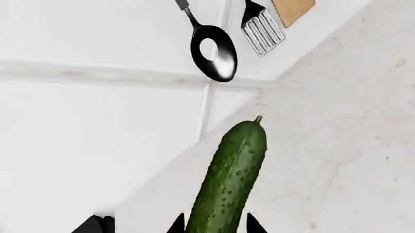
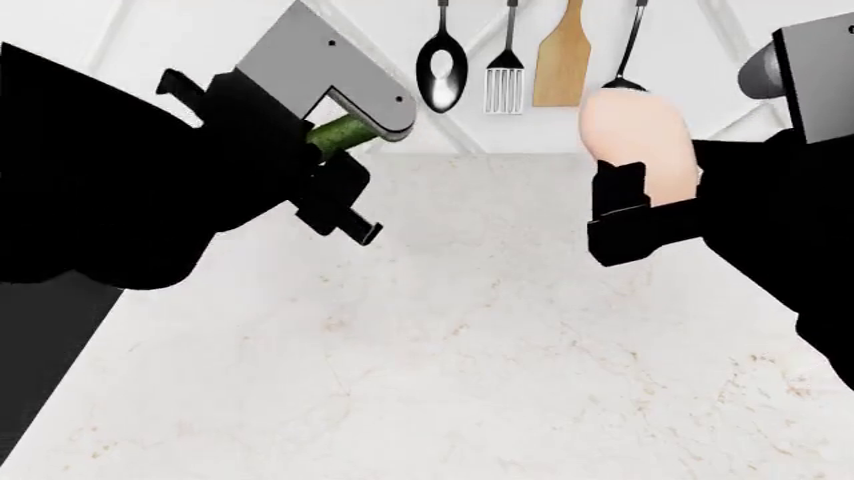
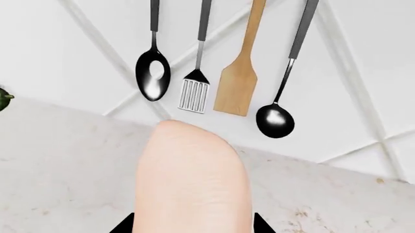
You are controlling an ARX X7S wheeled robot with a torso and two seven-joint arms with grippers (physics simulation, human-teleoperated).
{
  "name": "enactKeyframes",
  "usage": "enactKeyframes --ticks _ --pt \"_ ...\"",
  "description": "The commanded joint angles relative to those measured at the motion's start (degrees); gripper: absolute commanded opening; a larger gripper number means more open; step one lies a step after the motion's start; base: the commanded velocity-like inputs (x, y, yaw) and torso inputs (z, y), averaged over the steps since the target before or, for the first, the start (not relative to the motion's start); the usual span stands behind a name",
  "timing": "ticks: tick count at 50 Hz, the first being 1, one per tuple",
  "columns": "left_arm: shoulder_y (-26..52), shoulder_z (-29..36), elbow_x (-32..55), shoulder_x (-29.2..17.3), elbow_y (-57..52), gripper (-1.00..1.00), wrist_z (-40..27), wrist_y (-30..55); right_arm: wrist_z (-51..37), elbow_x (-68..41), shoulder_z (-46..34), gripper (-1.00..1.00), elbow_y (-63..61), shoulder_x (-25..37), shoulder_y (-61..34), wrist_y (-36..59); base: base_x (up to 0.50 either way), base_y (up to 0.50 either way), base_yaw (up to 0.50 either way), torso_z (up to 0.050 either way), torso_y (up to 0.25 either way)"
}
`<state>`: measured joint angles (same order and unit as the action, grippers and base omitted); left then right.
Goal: Place both pans onto different burners. Then place the pickle and the chicken breast on different pans.
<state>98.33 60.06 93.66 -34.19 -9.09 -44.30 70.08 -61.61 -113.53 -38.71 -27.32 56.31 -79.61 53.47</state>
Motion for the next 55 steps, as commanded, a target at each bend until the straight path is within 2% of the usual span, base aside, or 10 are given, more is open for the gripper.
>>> enactKeyframes --ticks 1,5,8,15,33,45,55 --pt "8.71 -4.76 15.26 -6.49 -5.99 -1.00 -16.27 1.93 -1.55 3.40 2.40 -1.00 -2.60 0.01 -1.59 -1.52 0.00 0.00 0.00 0.000 0.000" --pt "12.25 -6.35 20.59 -9.45 -7.53 -1.00 -20.85 0.51 2.23 7.55 3.40 -1.00 -3.67 0.14 -1.03 -1.57 0.00 0.00 0.00 0.000 0.000" --pt "13.70 -7.59 22.35 -11.02 -8.98 -1.00 -21.47 0.03 3.49 8.97 5.15 -1.00 -3.98 0.93 0.13 -3.82 0.00 0.00 0.00 0.000 0.000" --pt "13.98 -9.28 19.45 -12.22 -9.62 -1.00 -20.40 -0.73 2.30 10.08 4.47 -1.00 -4.30 1.41 -0.42 -2.52 -0.07 0.00 0.00 0.000 0.000" --pt "13.15 -10.61 18.96 -13.70 -10.05 -1.00 -19.66 -2.79 4.01 12.00 3.68 -1.00 -4.76 1.78 -0.23 -1.01 -0.50 0.00 0.00 0.000 0.001" --pt "12.64 -10.73 19.46 -14.33 -10.59 -1.00 -19.31 -3.29 4.40 10.92 4.01 -1.00 -5.87 2.61 0.37 -1.36 -0.44 0.37 0.00 0.000 0.000" --pt "12.79 -10.87 20.09 -14.95 -10.82 -1.00 -19.45 -3.57 5.43 11.35 3.74 -1.00 -6.50 2.35 -0.49 -0.27 -0.24 0.49 0.00 0.000 0.000"
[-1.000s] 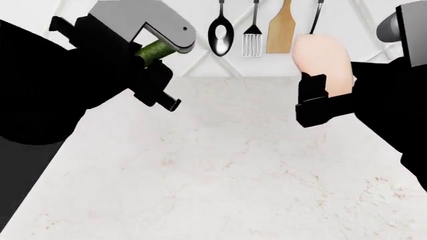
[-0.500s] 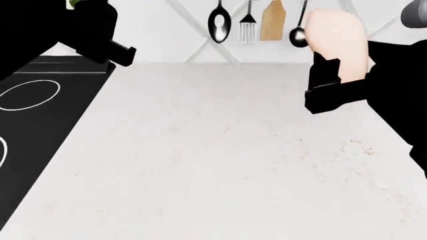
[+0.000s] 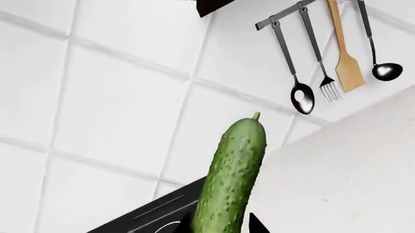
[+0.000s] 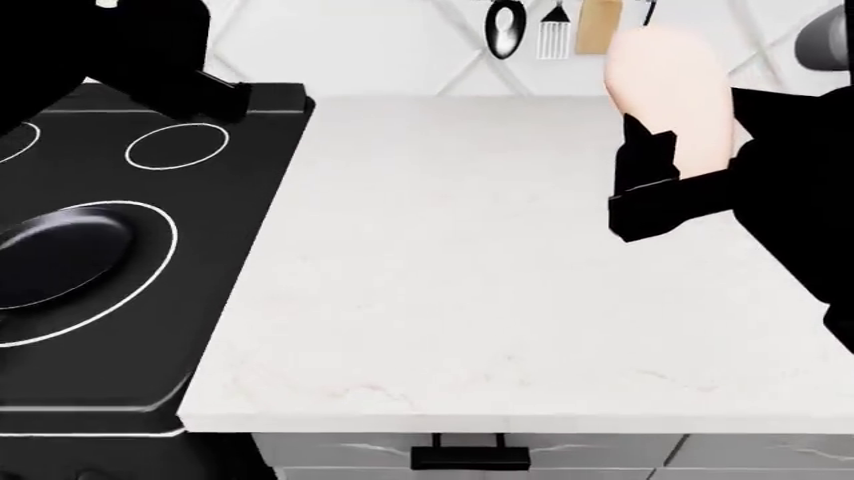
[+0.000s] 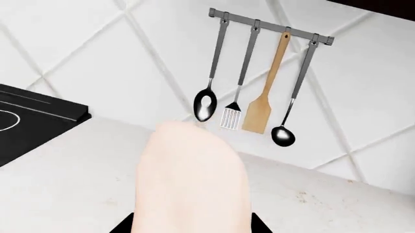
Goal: Place both pans onto different burners. Then place the pickle and the chicken breast on different pans.
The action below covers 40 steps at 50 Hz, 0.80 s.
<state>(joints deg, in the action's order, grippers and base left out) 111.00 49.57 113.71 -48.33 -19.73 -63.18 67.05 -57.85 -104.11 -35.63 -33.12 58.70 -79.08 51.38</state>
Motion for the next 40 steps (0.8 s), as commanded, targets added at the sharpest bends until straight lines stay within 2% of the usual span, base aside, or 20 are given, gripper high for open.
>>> enactKeyframes --ticks 1,40 --pt "0.10 -0.38 0.07 -0.86 -0.23 -1.00 -0.56 -0.56 1.31 2.48 0.54 -1.00 -0.88 -0.09 -1.31 2.15 -0.02 0.50 0.00 0.000 0.000" --pt "0.62 -0.41 1.13 -1.68 -0.01 -1.00 -0.35 -1.18 1.91 5.33 -0.63 -1.00 -2.12 -1.11 -4.00 5.15 0.02 0.50 0.00 0.000 0.001"
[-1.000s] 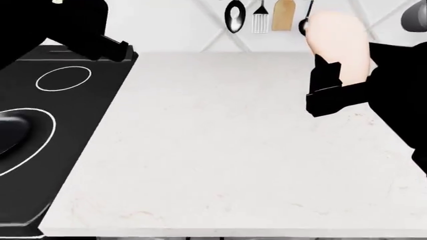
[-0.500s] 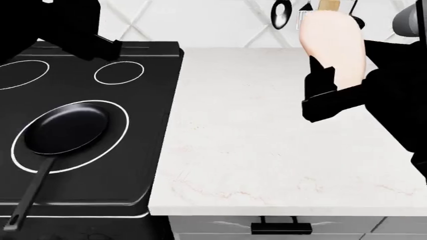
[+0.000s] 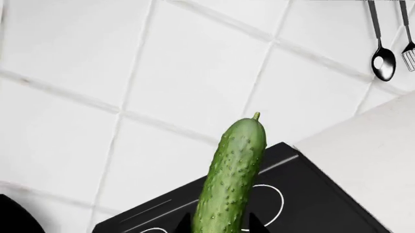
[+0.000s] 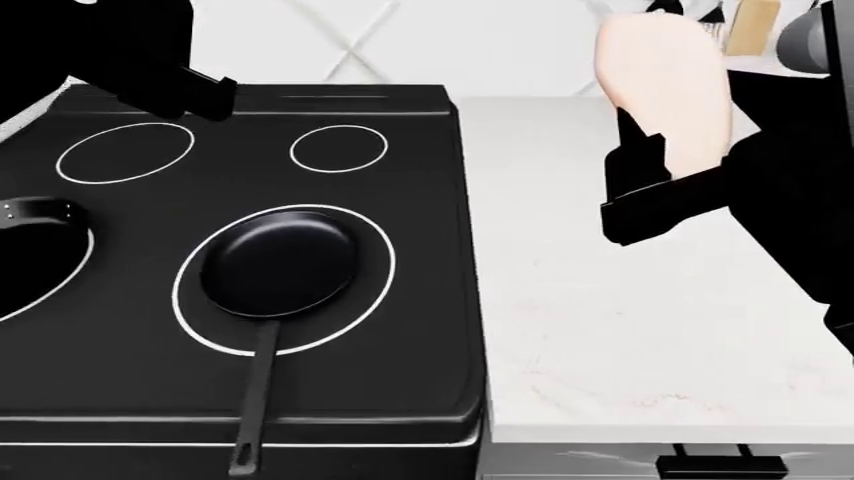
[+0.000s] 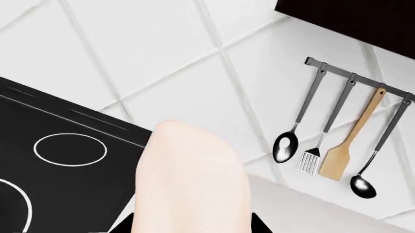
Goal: Place both pans onto different burners. Then place the pickle and the chicken breast on different pans.
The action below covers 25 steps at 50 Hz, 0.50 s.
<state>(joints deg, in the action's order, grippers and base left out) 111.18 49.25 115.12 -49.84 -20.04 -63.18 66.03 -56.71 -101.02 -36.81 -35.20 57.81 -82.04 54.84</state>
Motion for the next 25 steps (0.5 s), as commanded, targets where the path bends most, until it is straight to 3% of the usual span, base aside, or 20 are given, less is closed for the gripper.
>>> enactKeyframes --ticks 1,25 --pt "0.44 -0.07 -0.30 -0.16 0.31 -1.00 -0.33 -0.16 0.73 2.17 0.51 -1.00 -0.04 -0.21 -1.09 1.77 0.00 0.50 0.00 0.000 0.000" --pt "0.76 0.52 0.16 -0.07 0.28 -1.00 -0.70 -0.13 1.13 2.19 0.52 -1.00 -0.45 -0.04 -1.15 1.76 0.00 0.50 0.00 0.000 0.001"
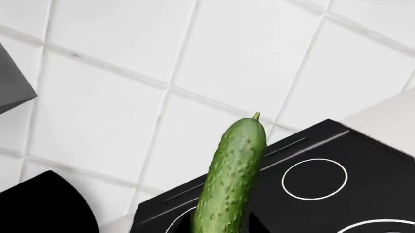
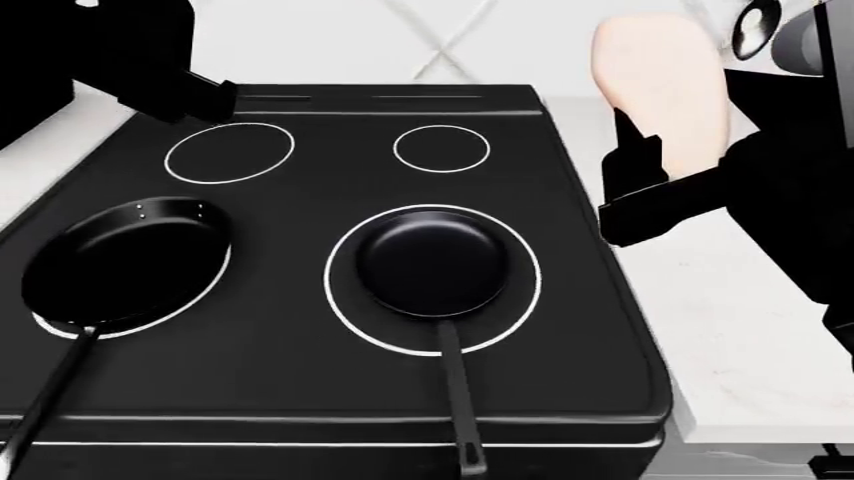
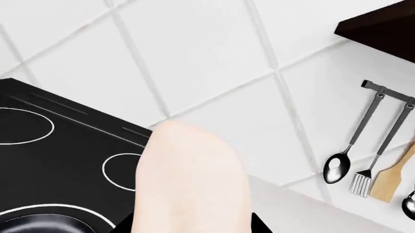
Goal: Place both pans onto different burners. Then place the pickle and the chicken breast on different pans.
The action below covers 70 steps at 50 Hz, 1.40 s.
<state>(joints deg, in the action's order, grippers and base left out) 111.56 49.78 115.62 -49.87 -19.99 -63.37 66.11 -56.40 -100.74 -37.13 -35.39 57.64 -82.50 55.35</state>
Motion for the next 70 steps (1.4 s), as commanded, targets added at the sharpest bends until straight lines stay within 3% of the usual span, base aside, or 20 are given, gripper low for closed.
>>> enactKeyframes --ticks 1,14,39,50,62,70 --pt "0.35 0.01 -0.35 -0.06 0.19 -1.00 -0.51 -0.23 0.78 1.87 0.82 -1.00 -0.29 0.14 -0.74 1.27 0.00 0.50 0.00 0.000 0.000" --pt "0.22 0.02 -0.38 -0.47 0.10 -1.00 -0.32 -0.38 1.32 1.87 1.68 -1.00 -0.17 0.40 0.52 -0.66 0.00 0.49 0.00 0.000 0.002" --pt "0.01 0.15 -0.31 -0.95 -0.13 -1.00 -0.31 -0.79 -0.30 1.27 2.64 -1.00 0.68 0.33 0.53 -2.40 0.20 0.00 0.00 0.000 0.002" --pt "0.89 0.19 0.65 -1.21 -0.06 -1.00 -0.85 -0.67 -9.13 -10.35 -3.71 -1.00 11.04 -7.92 -14.04 5.59 0.00 0.00 0.00 0.000 0.001" --pt "0.97 0.18 0.73 -1.52 -0.17 -1.00 -0.73 -0.68 -8.85 -6.61 -9.95 -1.00 19.29 -13.89 -11.34 7.14 0.00 0.00 0.00 0.000 0.001" --pt "1.10 0.21 0.80 -1.72 -0.20 -1.00 -0.71 -0.62 -9.48 -10.16 -13.03 -1.00 21.56 -15.92 -10.60 8.90 0.00 0.00 0.00 0.000 0.001"
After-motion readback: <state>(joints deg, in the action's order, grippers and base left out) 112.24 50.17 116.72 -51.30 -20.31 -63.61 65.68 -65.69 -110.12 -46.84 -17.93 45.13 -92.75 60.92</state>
